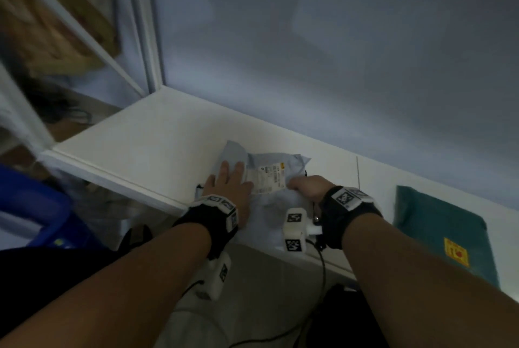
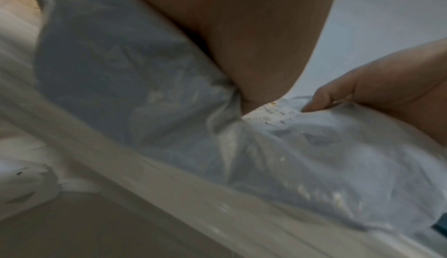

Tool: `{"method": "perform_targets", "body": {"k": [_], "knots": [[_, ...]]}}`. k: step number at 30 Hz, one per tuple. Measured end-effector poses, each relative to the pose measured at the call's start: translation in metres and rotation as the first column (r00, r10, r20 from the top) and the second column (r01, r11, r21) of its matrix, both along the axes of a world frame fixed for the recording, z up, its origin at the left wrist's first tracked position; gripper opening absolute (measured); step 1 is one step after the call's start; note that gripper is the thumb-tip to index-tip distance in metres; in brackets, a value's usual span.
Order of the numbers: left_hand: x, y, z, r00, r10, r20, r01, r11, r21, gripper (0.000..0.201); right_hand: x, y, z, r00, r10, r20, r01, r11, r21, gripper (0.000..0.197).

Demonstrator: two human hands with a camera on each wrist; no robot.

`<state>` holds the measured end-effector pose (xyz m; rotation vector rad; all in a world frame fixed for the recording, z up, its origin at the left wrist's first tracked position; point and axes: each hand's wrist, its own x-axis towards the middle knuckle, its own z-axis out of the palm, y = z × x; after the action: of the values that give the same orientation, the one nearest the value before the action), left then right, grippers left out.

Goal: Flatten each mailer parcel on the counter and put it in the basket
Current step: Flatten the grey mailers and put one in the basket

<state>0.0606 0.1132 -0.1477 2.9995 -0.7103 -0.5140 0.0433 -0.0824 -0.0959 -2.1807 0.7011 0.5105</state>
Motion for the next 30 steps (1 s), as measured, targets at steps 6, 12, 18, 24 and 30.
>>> {"method": "perform_targets", "body": {"k": [6, 12, 18, 24, 30], "knots": [[0.010, 0.011, 0.003, 0.994, 0.069, -0.084, -0.083, 0.981, -0.178, 0.065, 0.011, 0.030, 0.043, 0.951, 0.286, 0.118, -0.248, 0.933, -0.260, 0.025], [0.017, 0.041, 0.035, 0.868, 0.353, -0.349, -0.473, 0.801, -0.368, 0.109, 0.024, 0.072, 0.112, 0.866, 0.462, 0.193, -0.401, 0.871, -0.283, 0.016], [0.023, 0.076, 0.076, 0.789, 0.436, -0.432, -0.609, 0.643, -0.464, 0.093, 0.029, 0.135, 0.174, 0.767, 0.594, 0.244, -0.500, 0.791, -0.353, 0.029], [0.015, 0.139, 0.140, 0.633, 0.402, -0.662, -0.774, 0.315, -0.549, 0.040, 0.032, 0.212, 0.231, 0.667, 0.710, 0.227, -0.578, 0.685, -0.443, 0.030], [0.004, 0.239, 0.160, 0.514, 0.417, -0.750, -0.839, 0.061, -0.541, 0.051, 0.027, 0.293, 0.282, 0.532, 0.837, 0.126, -0.644, 0.496, -0.583, 0.025]]}}
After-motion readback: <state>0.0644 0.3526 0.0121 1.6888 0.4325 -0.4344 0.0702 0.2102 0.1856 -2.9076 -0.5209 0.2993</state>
